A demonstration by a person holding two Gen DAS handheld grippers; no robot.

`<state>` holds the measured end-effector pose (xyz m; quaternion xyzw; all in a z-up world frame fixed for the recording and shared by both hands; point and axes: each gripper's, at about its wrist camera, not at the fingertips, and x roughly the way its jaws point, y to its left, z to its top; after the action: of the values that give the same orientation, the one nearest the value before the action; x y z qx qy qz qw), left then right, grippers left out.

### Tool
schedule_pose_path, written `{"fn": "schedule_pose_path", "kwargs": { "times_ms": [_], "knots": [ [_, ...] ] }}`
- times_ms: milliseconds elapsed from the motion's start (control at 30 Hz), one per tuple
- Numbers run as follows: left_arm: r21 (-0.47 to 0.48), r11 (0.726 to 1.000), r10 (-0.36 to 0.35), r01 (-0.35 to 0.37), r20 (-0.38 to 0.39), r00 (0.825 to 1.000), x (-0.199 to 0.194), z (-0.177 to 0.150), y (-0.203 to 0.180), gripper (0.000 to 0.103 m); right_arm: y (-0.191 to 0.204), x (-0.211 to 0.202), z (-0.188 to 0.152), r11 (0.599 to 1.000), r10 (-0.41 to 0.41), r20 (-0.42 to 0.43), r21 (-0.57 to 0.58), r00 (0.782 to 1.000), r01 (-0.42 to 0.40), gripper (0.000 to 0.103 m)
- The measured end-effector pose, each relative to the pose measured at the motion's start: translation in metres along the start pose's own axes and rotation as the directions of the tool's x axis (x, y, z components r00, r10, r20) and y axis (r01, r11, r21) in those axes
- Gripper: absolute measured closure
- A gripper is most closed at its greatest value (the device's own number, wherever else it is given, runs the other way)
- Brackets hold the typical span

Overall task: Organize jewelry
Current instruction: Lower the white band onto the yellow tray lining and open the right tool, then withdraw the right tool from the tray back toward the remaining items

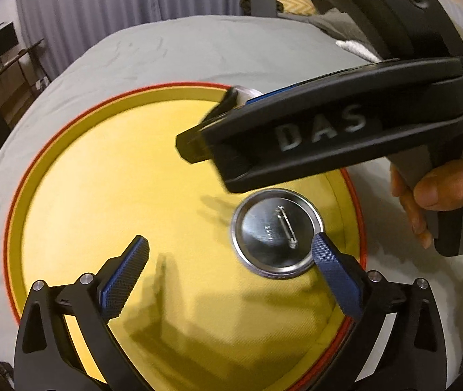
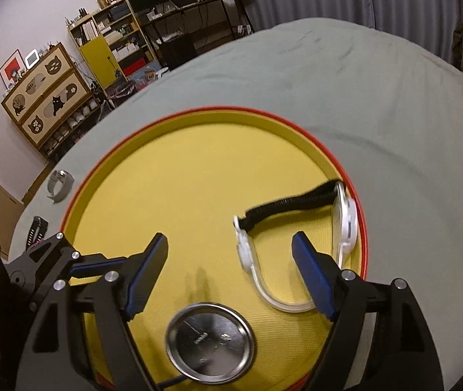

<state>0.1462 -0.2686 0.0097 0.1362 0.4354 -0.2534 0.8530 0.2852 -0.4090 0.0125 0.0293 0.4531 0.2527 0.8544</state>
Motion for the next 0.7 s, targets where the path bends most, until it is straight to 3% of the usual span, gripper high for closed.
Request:
{"fn": "schedule_pose_path", "kwargs": {
  "times_ms": [233,533,700],
  "knots": [
    [-0.039,0.999,0.001,0.001,0.058,0.998,-0.037,0.009,0.017,0.005,0.027,-0.030,0.015,0.999,-0.020,0.066,-0.029,0.998,0.022,0.015],
    [-0.111,0.993,0.044,-0.028,0.149,0.988,-0.087,0.022,0.058,0.005,0.075,-0.078,0.040,0.998,-0.023,0.178,-0.051,0.984,0.032,0.011],
    [-0.155,0.986,0.089,-0.061,0.179,0.980,-0.118,0.008,0.088,0.005,0.104,-0.101,0.050,0.996,-0.007,0.223,-0.085,0.975,0.027,0.011]
  ]
}}
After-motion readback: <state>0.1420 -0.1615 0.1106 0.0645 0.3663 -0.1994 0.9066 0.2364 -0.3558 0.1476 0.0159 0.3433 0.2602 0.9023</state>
